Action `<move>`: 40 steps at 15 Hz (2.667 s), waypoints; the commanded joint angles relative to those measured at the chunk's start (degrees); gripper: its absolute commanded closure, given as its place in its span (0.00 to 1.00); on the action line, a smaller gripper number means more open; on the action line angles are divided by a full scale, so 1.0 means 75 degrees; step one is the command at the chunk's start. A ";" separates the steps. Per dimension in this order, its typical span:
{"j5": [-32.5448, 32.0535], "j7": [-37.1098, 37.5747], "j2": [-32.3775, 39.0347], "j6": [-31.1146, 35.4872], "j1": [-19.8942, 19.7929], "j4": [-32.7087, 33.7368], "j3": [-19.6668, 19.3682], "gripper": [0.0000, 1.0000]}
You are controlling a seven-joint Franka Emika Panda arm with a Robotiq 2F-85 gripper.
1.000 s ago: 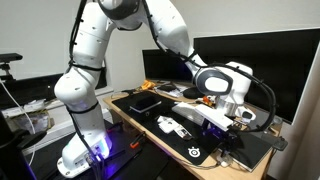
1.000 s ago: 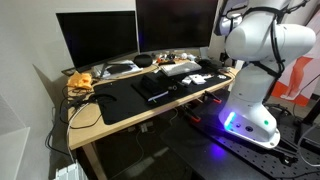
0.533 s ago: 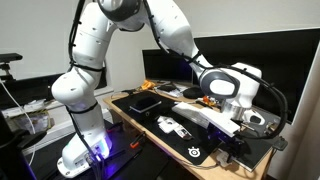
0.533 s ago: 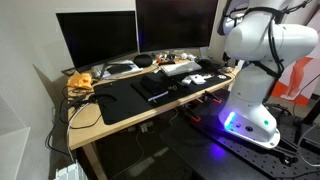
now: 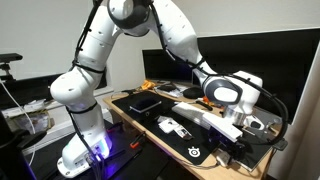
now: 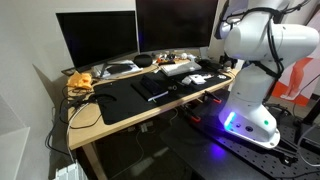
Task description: Move the white object from the bottom right corner of the table to the center of the table
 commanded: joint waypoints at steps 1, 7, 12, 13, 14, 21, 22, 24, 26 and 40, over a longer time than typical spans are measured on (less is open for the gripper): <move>-0.0025 0.0022 0.0217 -0.0192 -0.0287 0.0328 0.0183 0.00; -0.0011 -0.0091 0.0181 -0.0149 -0.0585 0.0289 0.0308 0.00; 0.0039 -0.0155 0.0172 -0.0166 -0.0702 0.0266 0.0537 0.00; 0.0056 -0.0155 0.0190 -0.0171 -0.0717 0.0284 0.0573 0.00; 0.0045 -0.0139 0.0214 -0.0156 -0.0717 0.0300 0.0592 0.00; 0.0011 -0.0148 0.0272 -0.0148 -0.0763 0.0325 0.0624 0.31; -0.0001 -0.0294 0.0262 -0.0105 -0.0803 0.0295 0.0658 0.33; -0.0026 -0.0455 0.0281 -0.0045 -0.0815 0.0271 0.0671 0.55; -0.0027 -0.0568 0.0294 -0.0027 -0.0811 0.0267 0.0668 0.70; -0.0084 -0.0803 -0.1394 0.0392 -0.0464 -0.0998 0.0565 0.74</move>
